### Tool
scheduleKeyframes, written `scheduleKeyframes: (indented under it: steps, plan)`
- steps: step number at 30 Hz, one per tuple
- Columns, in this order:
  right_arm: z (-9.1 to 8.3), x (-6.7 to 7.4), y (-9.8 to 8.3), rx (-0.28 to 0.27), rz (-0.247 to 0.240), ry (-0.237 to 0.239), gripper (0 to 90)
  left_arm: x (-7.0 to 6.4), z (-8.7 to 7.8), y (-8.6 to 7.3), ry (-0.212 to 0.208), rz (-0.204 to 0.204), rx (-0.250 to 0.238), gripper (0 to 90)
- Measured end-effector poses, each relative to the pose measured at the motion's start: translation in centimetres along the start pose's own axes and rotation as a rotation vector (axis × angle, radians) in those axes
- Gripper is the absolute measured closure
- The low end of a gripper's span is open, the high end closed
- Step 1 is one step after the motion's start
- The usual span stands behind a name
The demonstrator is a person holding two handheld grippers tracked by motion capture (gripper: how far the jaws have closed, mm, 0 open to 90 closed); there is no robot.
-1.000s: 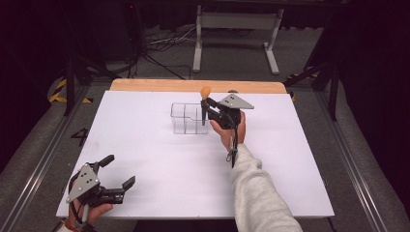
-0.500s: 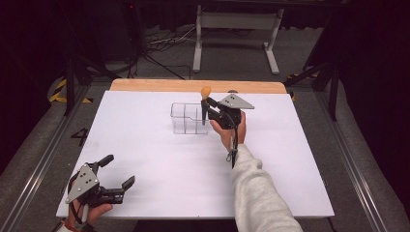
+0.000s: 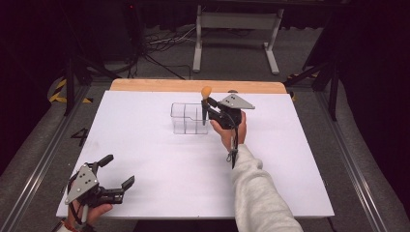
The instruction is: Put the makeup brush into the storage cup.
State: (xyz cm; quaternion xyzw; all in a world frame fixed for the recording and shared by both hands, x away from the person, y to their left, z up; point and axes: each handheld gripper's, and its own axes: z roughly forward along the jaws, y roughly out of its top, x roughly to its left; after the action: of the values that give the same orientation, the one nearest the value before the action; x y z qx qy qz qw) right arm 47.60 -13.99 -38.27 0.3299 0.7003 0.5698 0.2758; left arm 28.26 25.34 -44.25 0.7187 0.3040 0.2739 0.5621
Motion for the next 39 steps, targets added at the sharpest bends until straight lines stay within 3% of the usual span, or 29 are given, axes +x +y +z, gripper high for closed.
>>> scheduleKeyframes:
  steps: [2, 4, 10, 15, 20, 31, 39]
  plan:
    - [0.0, 0.1, 0.0, 0.000, -0.002, -0.006, 68.4, 0.0, 0.0, 0.0, 0.000, -0.002, 0.000, 3.6]
    - [-0.1, 0.1, 0.1, -0.003, 0.000, -0.014, 55.7, 0.0, 0.0, 0.0, -0.002, 0.000, 0.000, 3.6]
    - [-0.5, 0.2, 0.5, -0.024, -0.016, -0.022, 38.4, 0.0, -0.1, 0.1, -0.003, 0.003, -0.002, 3.6]
    - [-0.5, 0.3, 0.7, -0.008, -0.042, -0.026, 34.3, -0.1, -0.1, 0.1, -0.006, 0.008, -0.001, 3.6]
    - [-1.1, 0.3, 1.2, -0.021, -0.039, -0.022, 29.4, 0.0, 0.0, 0.1, -0.005, 0.007, 0.001, 3.6]
    - [-2.4, 0.4, 2.0, -0.015, -0.058, -0.071, 16.1, -0.2, 0.0, 0.1, -0.010, 0.013, 0.008, 3.5]
    - [-3.1, 0.5, 2.2, 0.005, -0.083, -0.080, 13.7, -0.2, 0.0, 0.1, -0.011, 0.014, 0.013, 3.5]
